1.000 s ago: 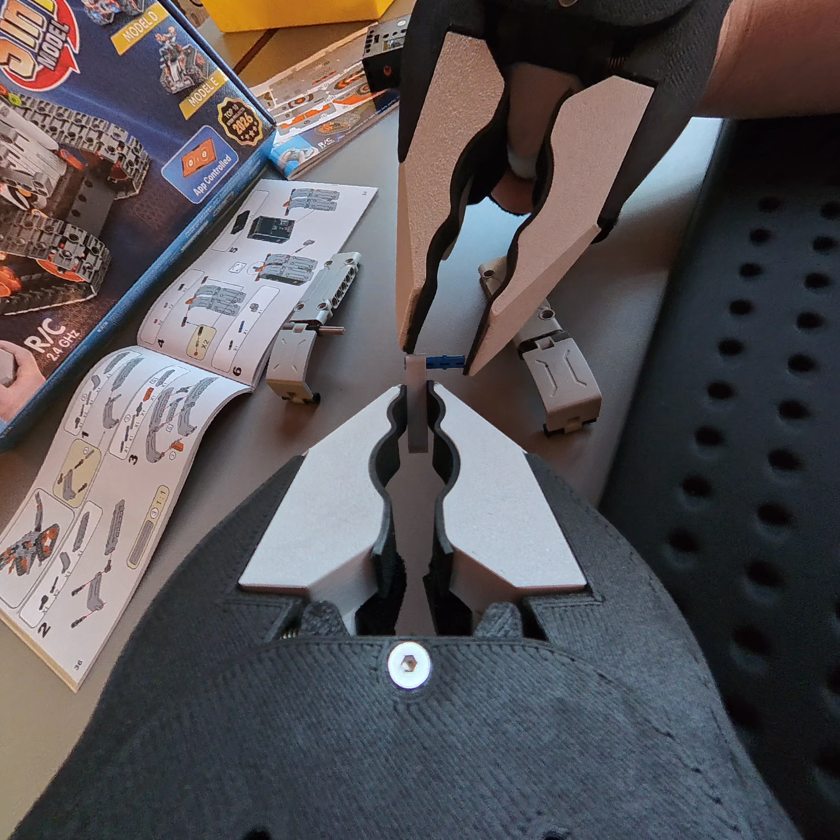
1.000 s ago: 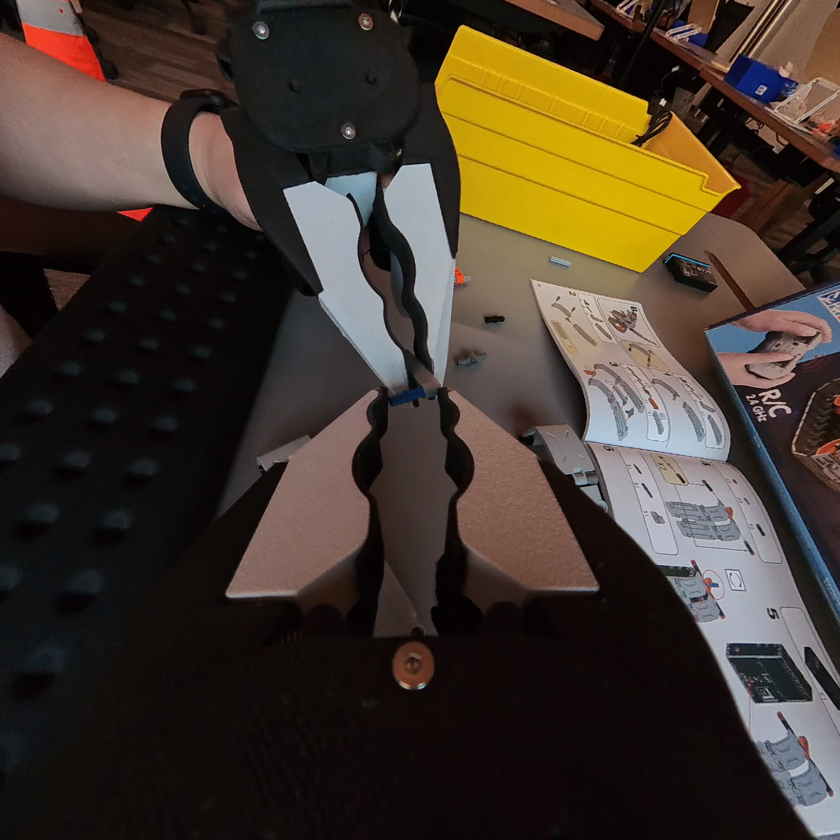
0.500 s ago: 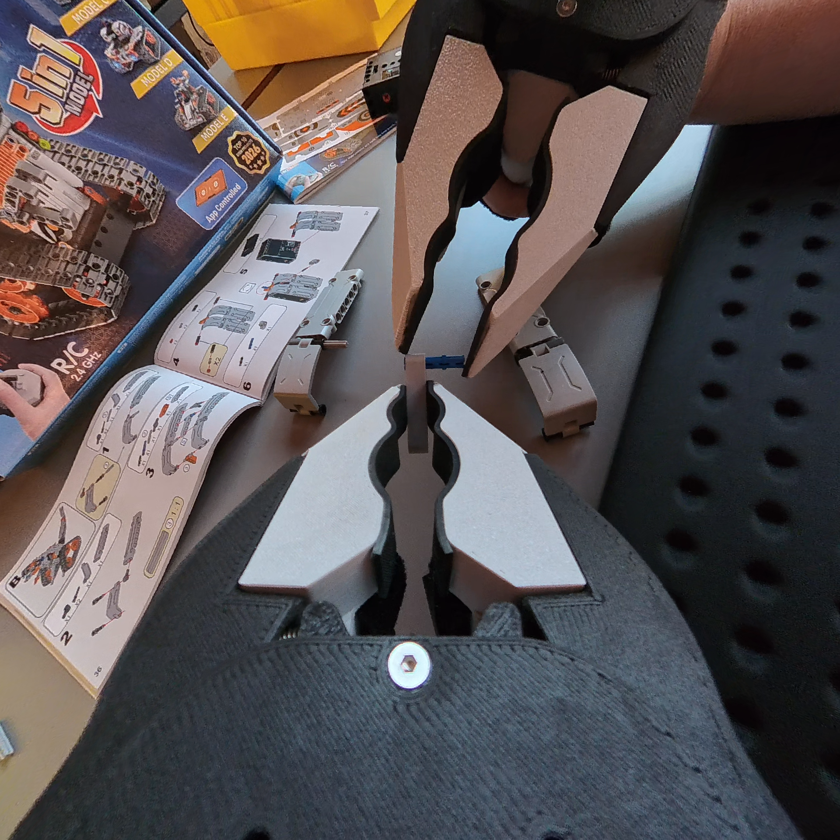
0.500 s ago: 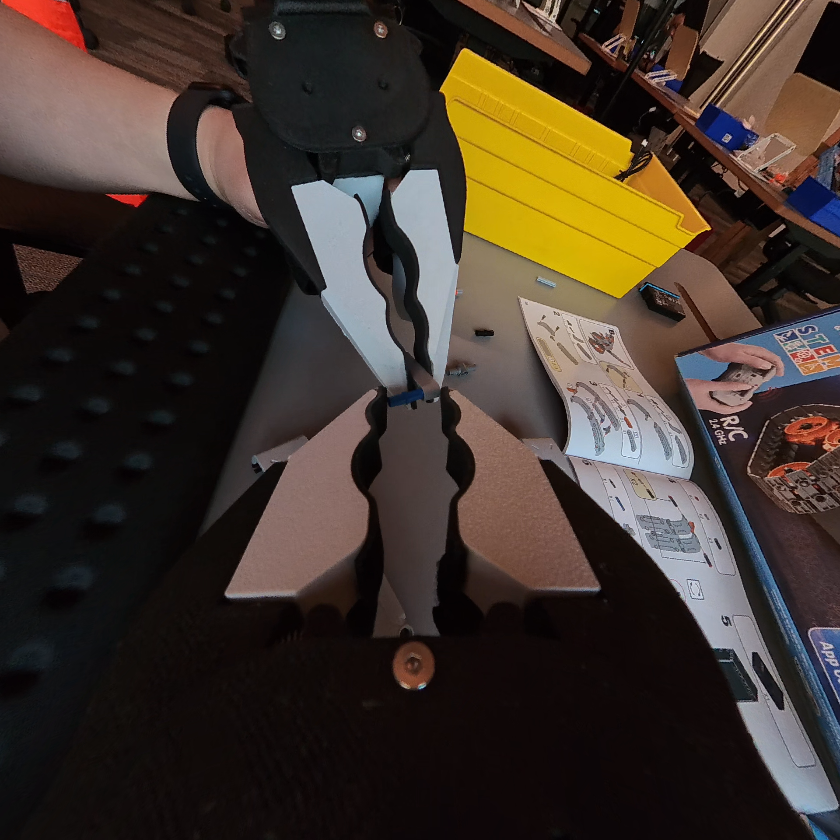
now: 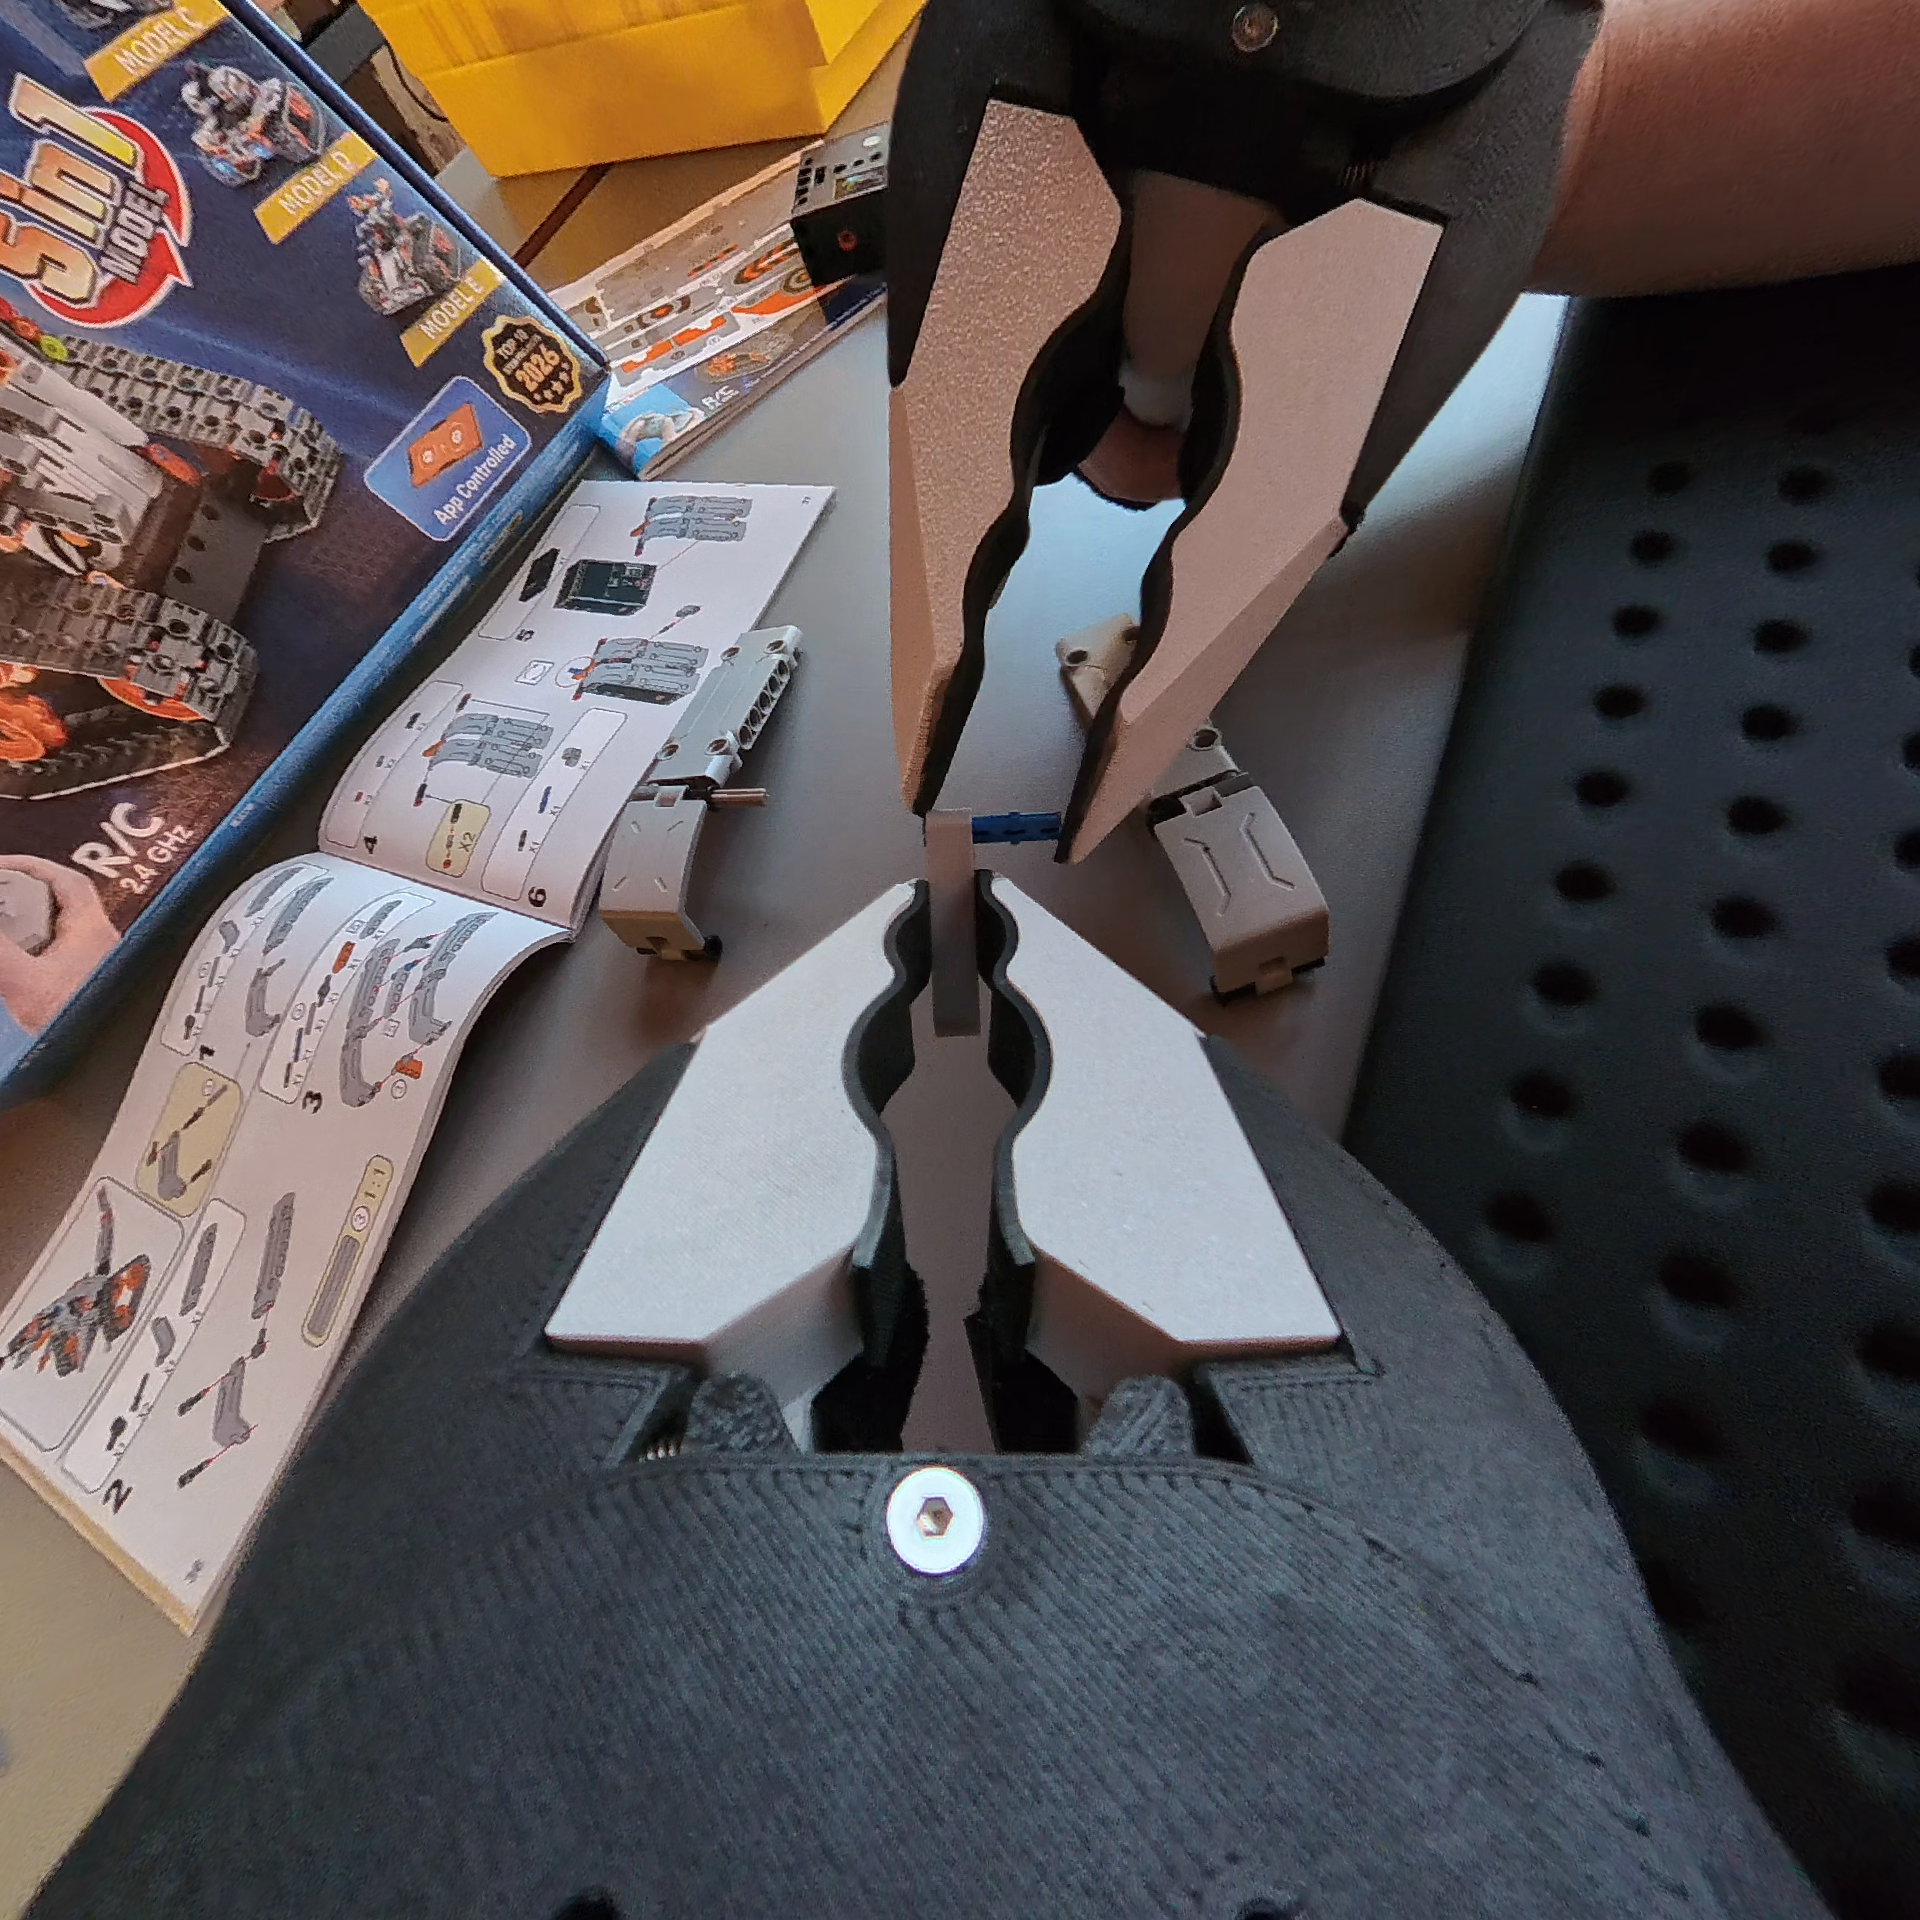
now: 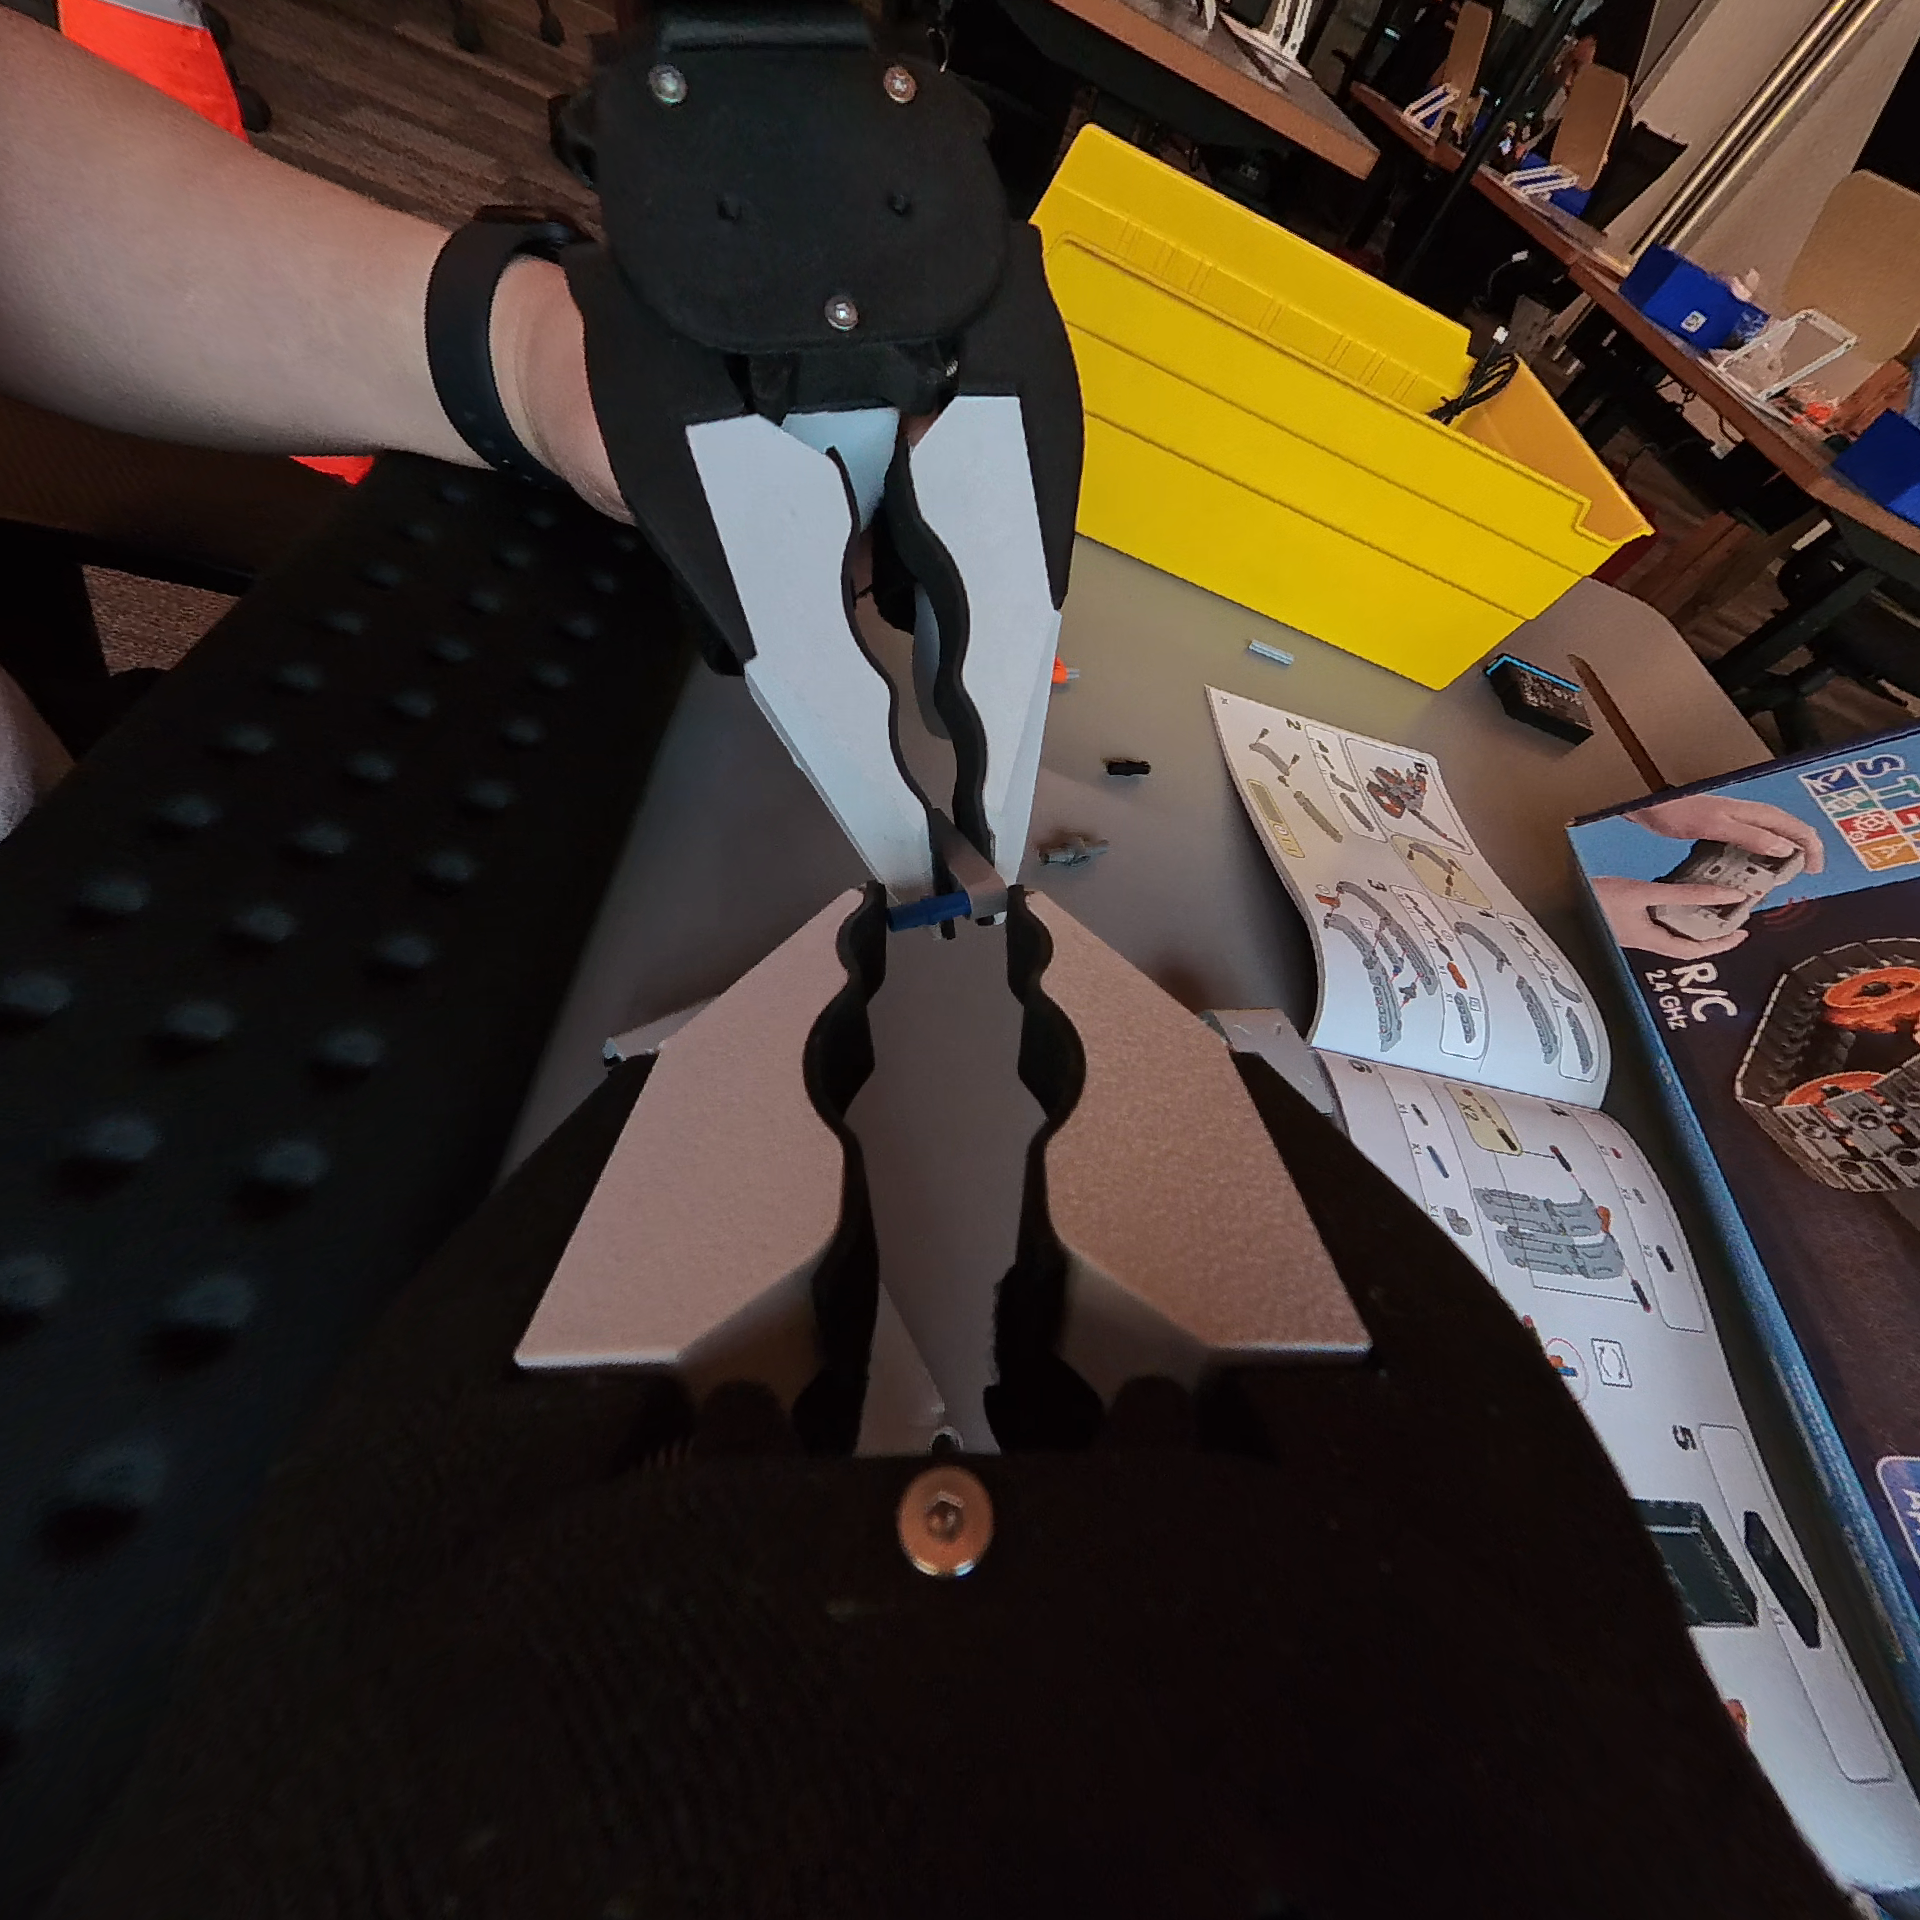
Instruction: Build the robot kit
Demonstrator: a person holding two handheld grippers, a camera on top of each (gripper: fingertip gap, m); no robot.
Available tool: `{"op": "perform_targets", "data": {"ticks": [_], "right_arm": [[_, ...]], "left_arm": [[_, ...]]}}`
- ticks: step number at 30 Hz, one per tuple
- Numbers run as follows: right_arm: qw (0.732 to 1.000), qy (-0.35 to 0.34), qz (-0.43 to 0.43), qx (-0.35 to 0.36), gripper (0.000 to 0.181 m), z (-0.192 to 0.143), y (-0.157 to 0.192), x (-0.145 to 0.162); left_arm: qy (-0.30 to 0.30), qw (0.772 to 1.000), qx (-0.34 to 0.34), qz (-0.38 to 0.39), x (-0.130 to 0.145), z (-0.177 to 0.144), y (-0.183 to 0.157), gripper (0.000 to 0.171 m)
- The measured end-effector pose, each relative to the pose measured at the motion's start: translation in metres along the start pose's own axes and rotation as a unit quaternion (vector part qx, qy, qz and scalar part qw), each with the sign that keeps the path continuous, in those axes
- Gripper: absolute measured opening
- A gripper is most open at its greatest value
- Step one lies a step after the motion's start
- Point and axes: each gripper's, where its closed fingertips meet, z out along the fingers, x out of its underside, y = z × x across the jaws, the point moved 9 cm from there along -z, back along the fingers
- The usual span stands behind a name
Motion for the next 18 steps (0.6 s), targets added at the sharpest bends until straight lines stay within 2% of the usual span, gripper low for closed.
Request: {"op": "perform_targets", "data": {"ticks": [8,18], "right_arm": [[1.0,0.004,-0.007,-0.014,0.021,-0.0009,0.0047,-0.0005],[0.999,0.024,-0.02,-0.025,0.021,0.0055,0.0104,0.0054]], "left_arm": [[-0.001,0.999,0.038,-0.007,0.0014,-0.0005,-0.0019,0.006],[0.027,0.999,0.039,0.006,0.0078,0.002,-0.008,0.006]]}}
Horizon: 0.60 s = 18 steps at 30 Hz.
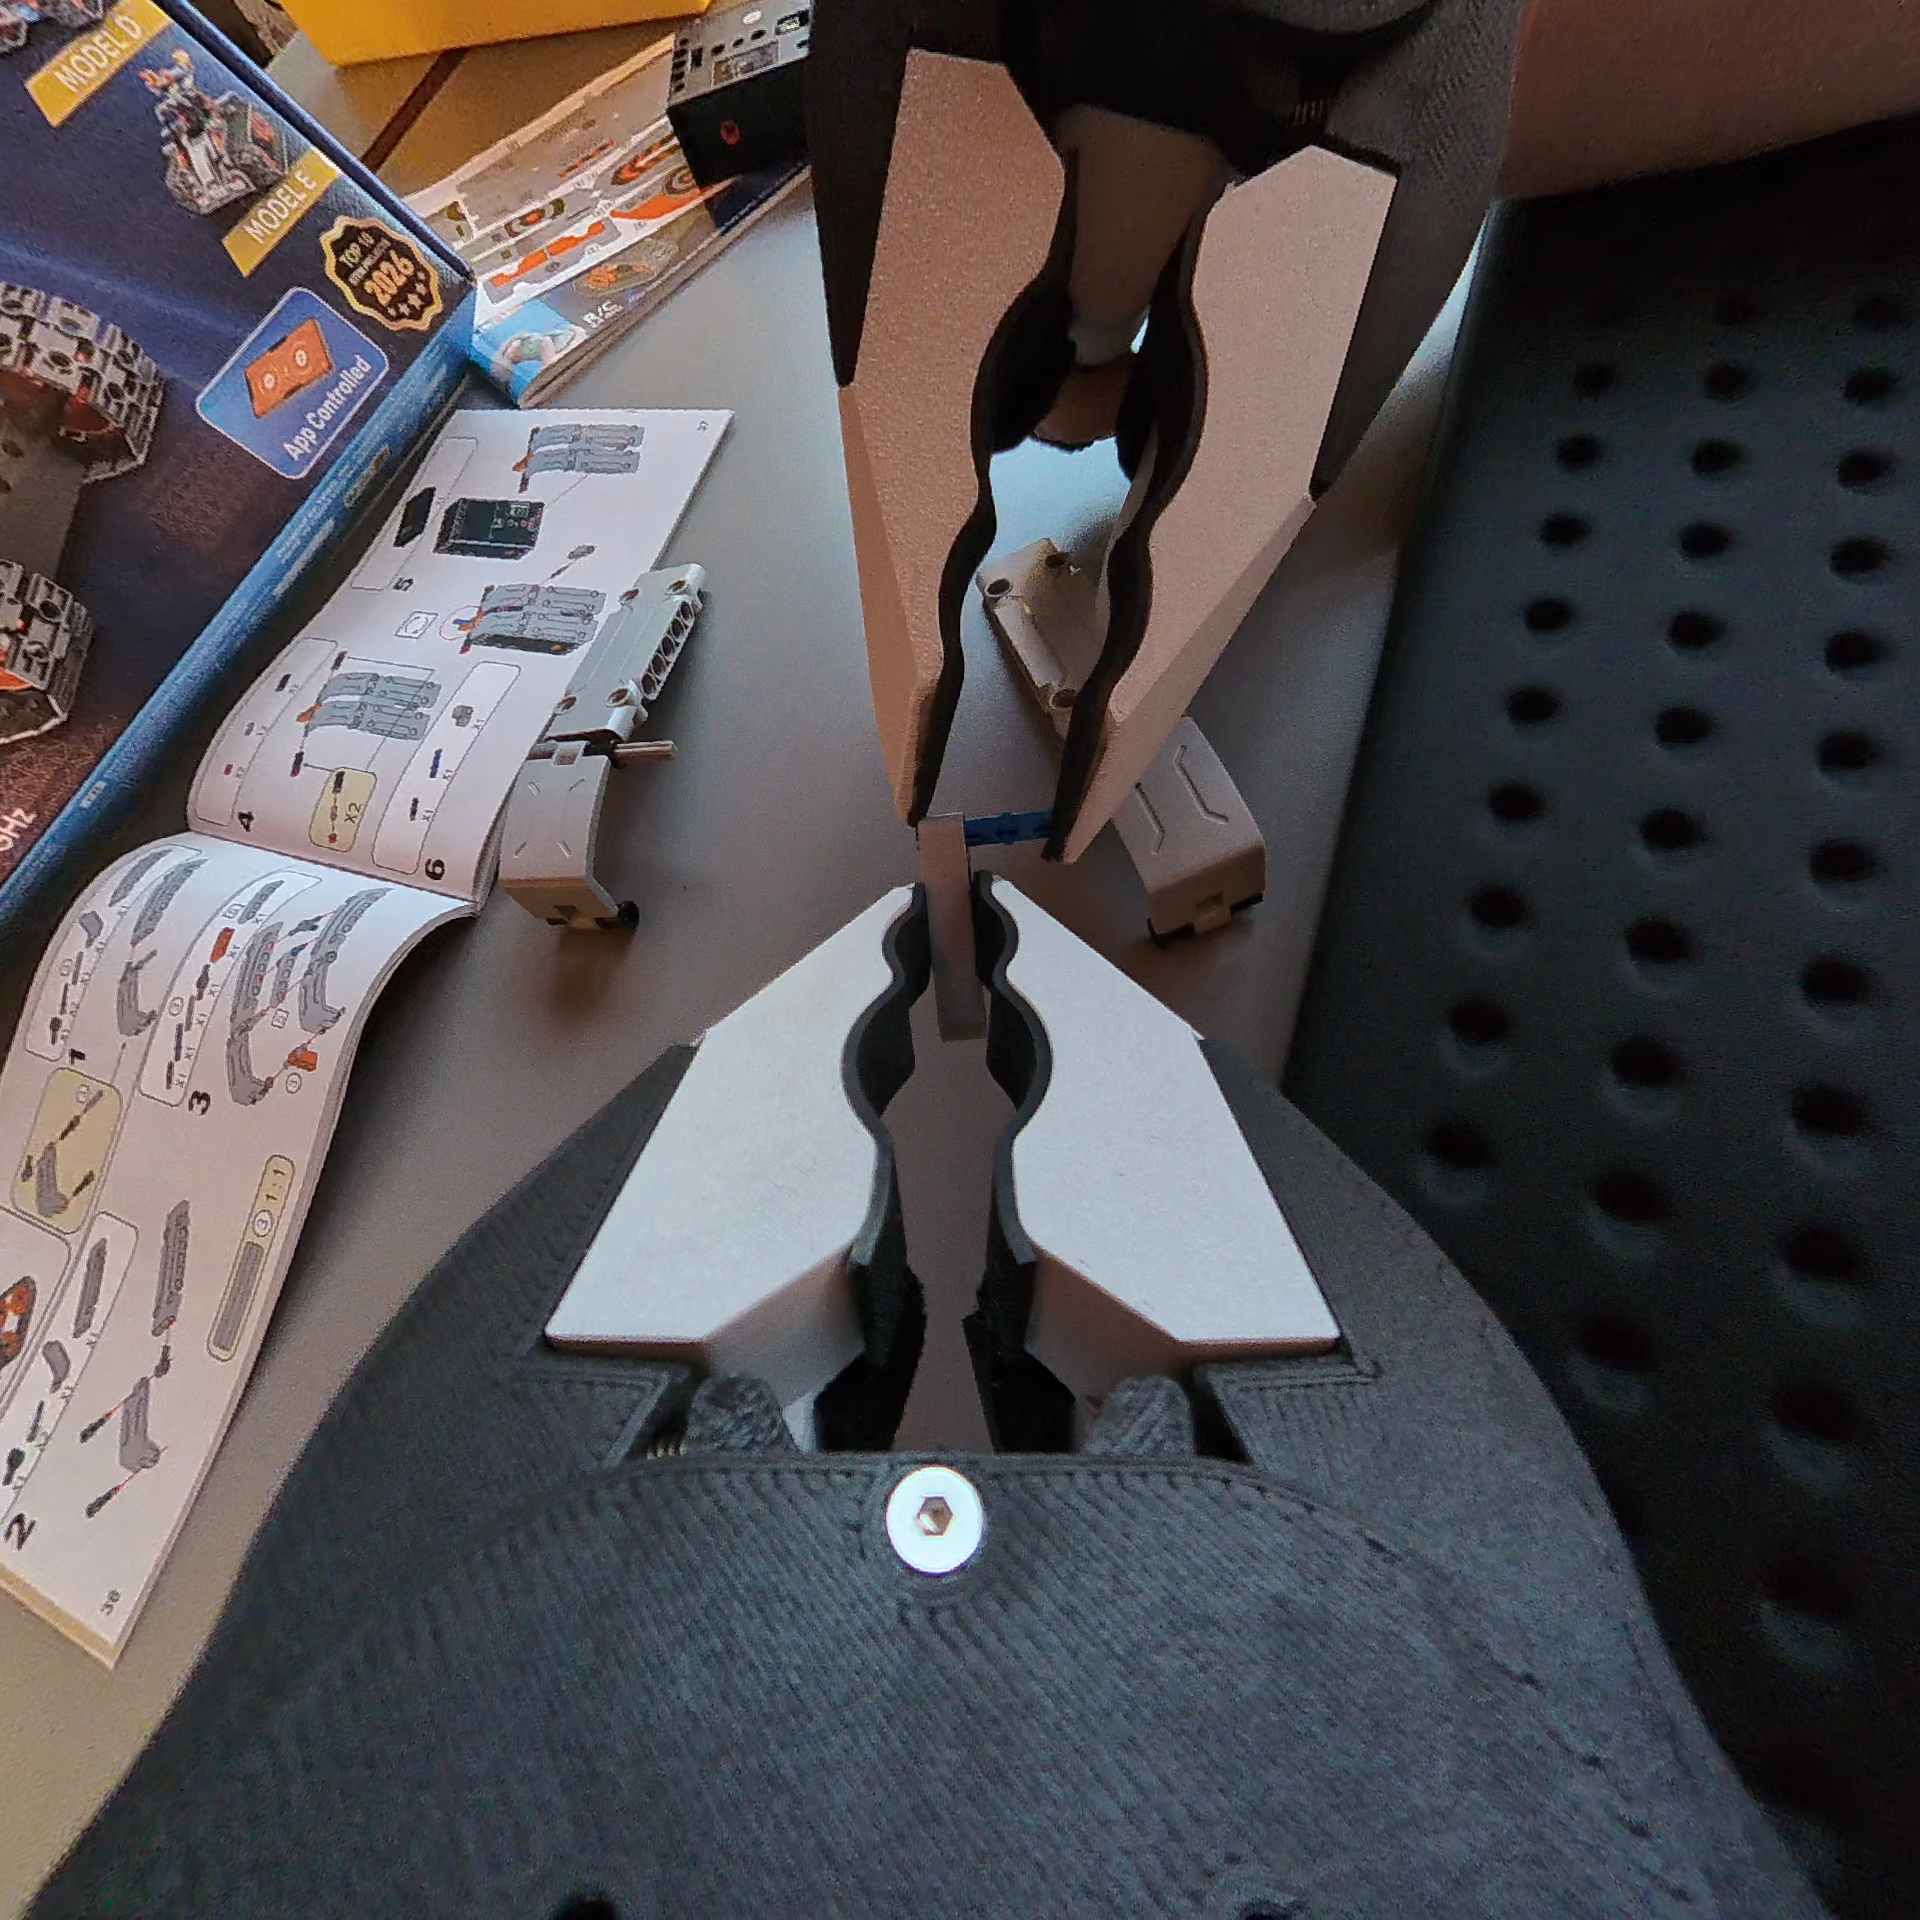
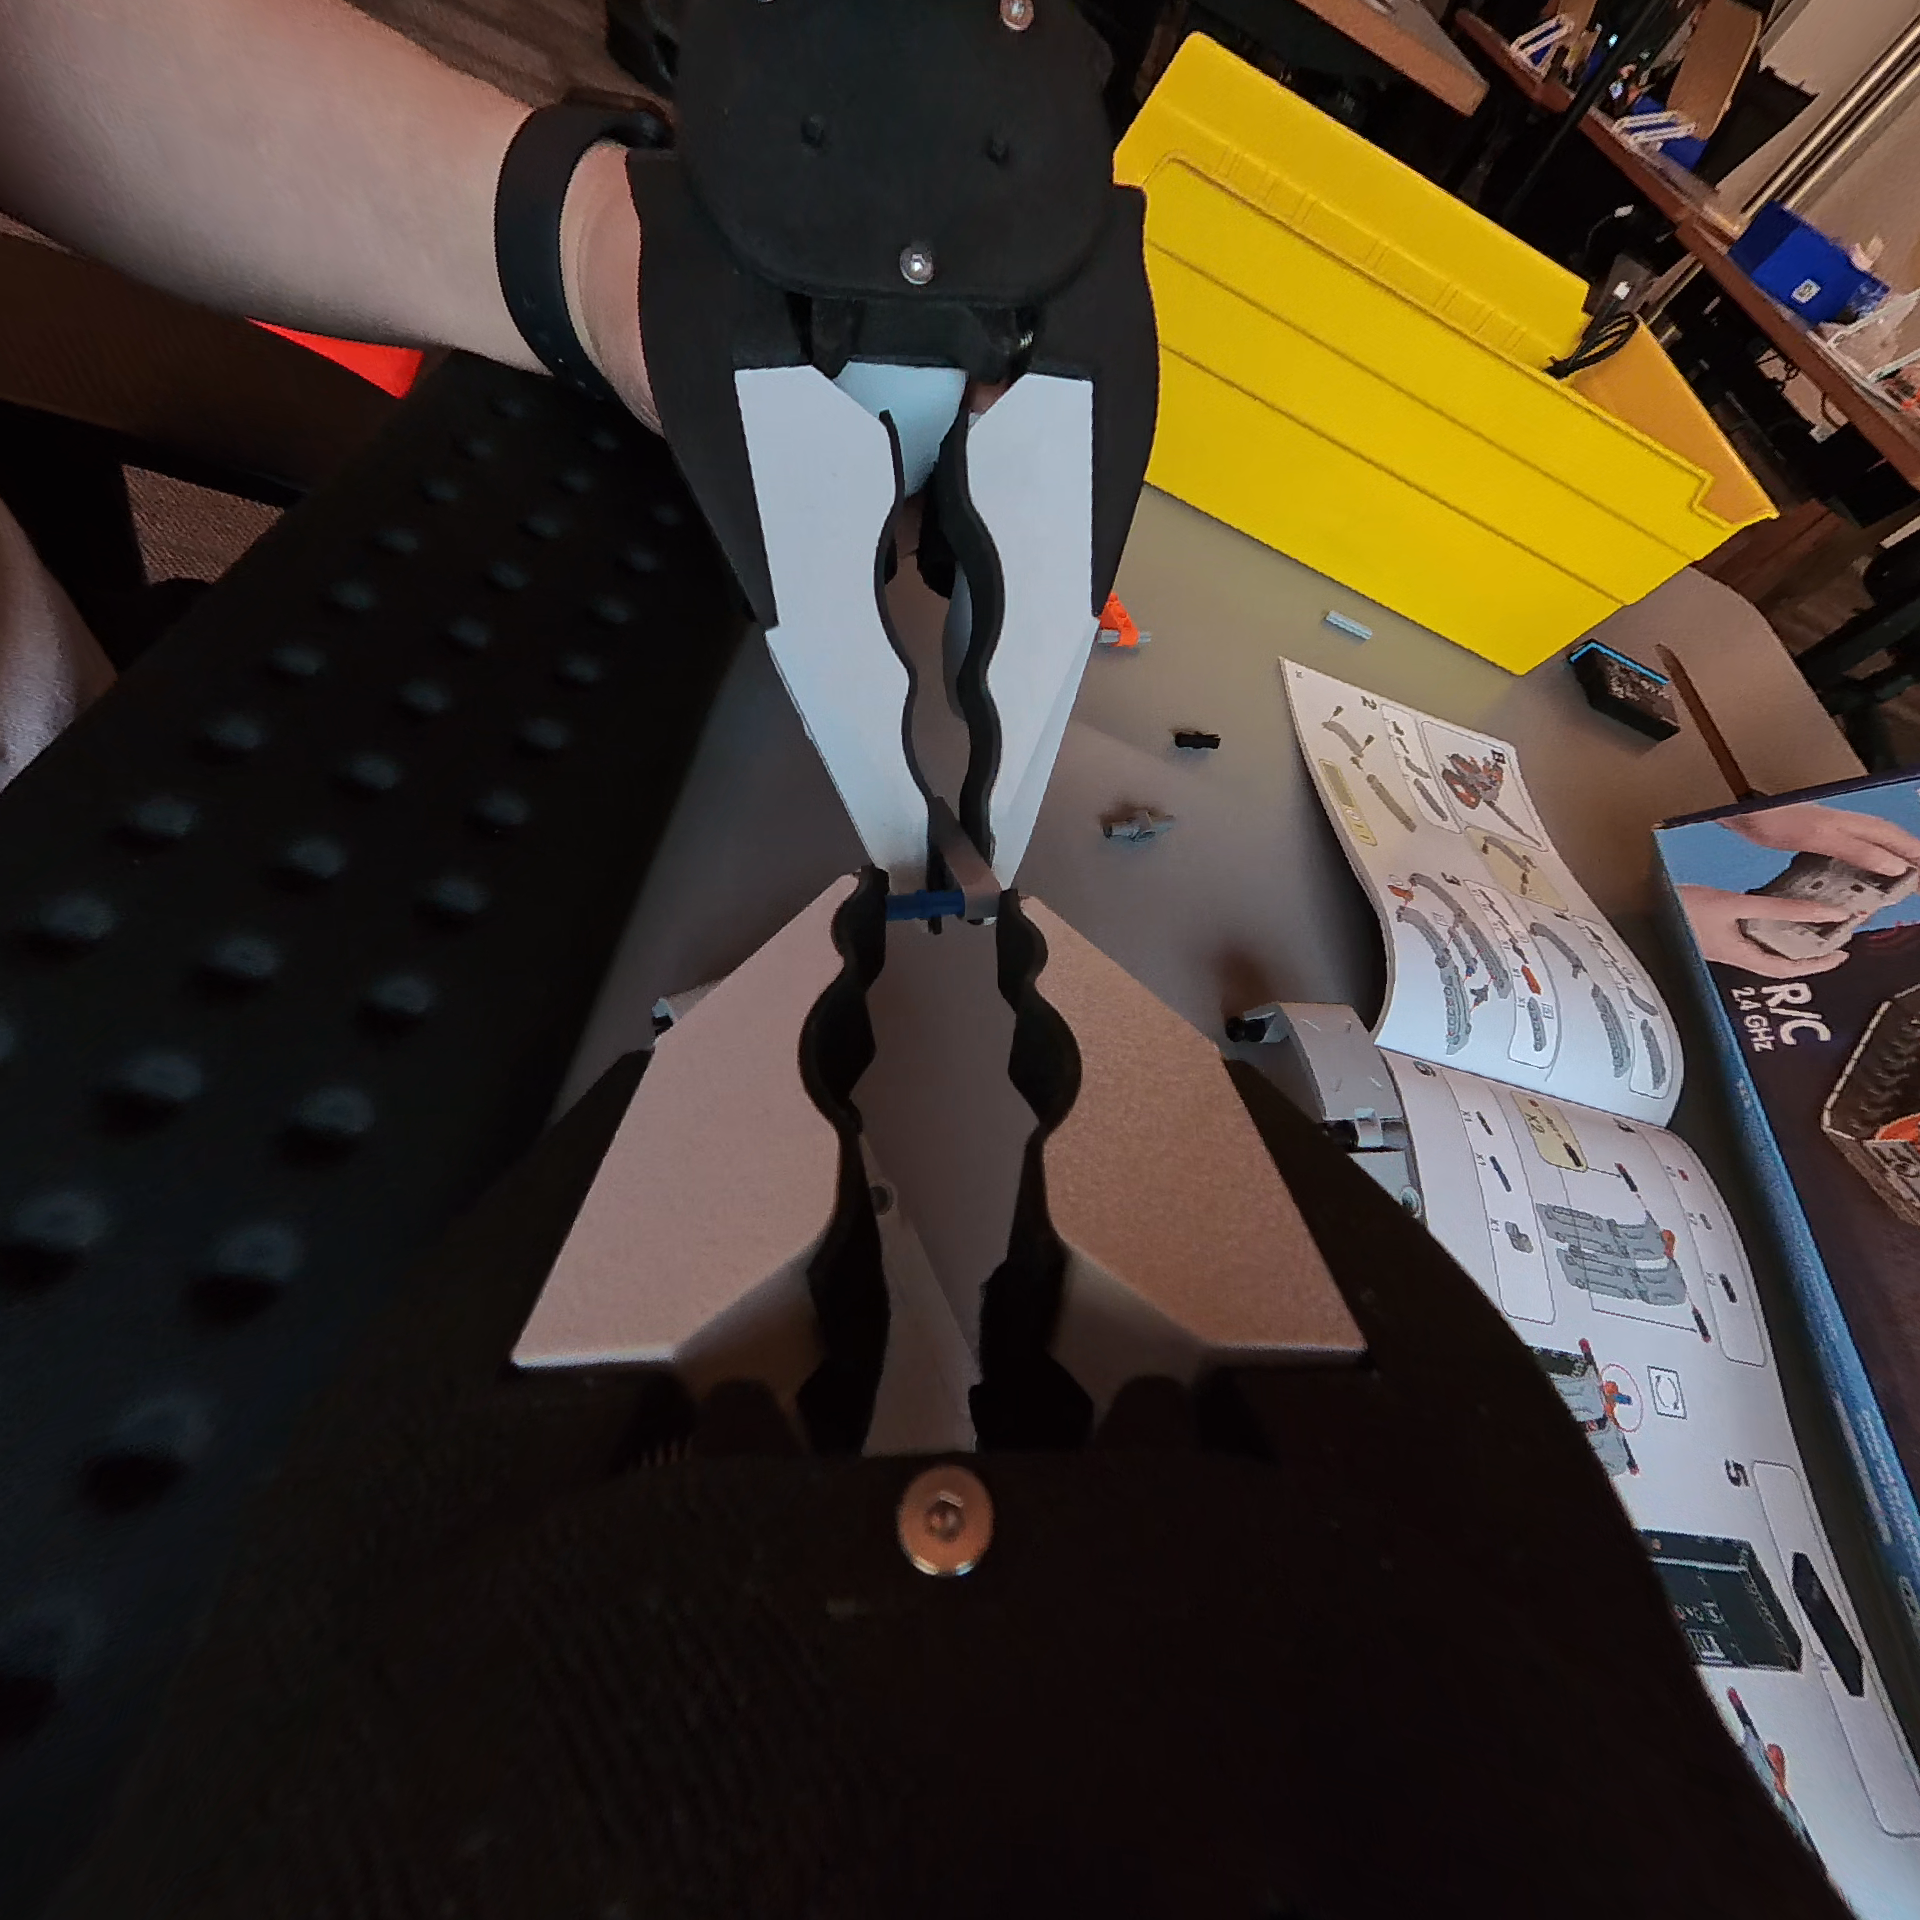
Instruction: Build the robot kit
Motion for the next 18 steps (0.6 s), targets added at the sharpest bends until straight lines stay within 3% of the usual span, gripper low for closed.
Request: {"op": "perform_targets", "data": {"ticks": [9,18], "right_arm": [[1.0,0.009,0.013,0.003,0.02,0.0071,0.0058,0.0092],[0.999,0.003,0.002,0.039,0.014,0.006,0.0061,0.0056]], "left_arm": [[0.023,0.999,0.01,-0.021,0.0081,0.0062,-0.0027,0.005],[0.004,1.0,-0.005,-0.01,0.0064,0.0032,-0.0028,0.006]]}}
